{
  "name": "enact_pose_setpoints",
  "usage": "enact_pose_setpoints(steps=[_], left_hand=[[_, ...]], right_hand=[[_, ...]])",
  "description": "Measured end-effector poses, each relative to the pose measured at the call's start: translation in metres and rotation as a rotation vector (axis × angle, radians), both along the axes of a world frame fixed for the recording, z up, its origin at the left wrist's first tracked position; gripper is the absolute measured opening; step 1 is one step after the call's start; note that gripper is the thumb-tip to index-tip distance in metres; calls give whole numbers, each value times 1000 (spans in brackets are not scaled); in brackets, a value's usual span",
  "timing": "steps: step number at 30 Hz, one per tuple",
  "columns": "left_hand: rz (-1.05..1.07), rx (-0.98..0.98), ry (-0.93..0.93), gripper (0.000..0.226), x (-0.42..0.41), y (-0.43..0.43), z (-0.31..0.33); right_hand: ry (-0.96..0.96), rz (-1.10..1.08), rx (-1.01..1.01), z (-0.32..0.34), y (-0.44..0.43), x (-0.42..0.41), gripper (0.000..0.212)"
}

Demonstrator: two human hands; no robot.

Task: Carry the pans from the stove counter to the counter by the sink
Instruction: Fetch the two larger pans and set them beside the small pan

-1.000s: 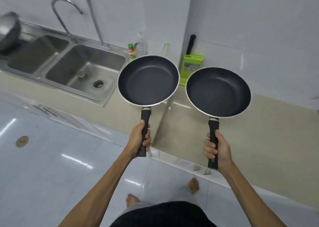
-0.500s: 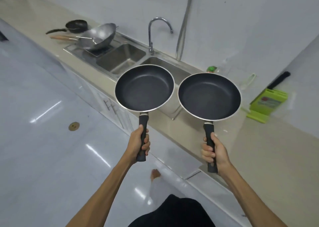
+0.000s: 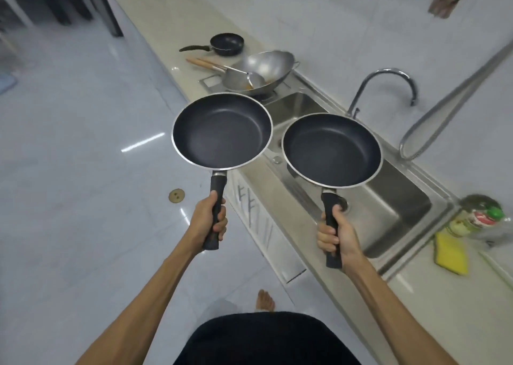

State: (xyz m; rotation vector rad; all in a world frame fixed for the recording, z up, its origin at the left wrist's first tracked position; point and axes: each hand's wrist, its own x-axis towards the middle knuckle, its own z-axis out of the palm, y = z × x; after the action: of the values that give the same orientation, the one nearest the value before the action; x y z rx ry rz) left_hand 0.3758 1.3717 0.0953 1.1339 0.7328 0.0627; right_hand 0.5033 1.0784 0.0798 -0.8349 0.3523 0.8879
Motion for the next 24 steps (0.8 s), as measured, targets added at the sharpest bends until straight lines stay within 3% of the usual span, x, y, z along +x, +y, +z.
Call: enact_pose_setpoints(steps=[8, 15, 24], left_hand=[[184, -43, -69, 36, 52, 130, 4], [269, -16, -96, 36, 95, 301, 18], [254, 16, 16, 35, 131, 525, 25]], right_hand=[[-75, 129, 16, 37, 147, 91, 41], [-120, 175, 32, 58, 322, 162, 45], [-82, 227, -27, 43, 558, 200, 44]])
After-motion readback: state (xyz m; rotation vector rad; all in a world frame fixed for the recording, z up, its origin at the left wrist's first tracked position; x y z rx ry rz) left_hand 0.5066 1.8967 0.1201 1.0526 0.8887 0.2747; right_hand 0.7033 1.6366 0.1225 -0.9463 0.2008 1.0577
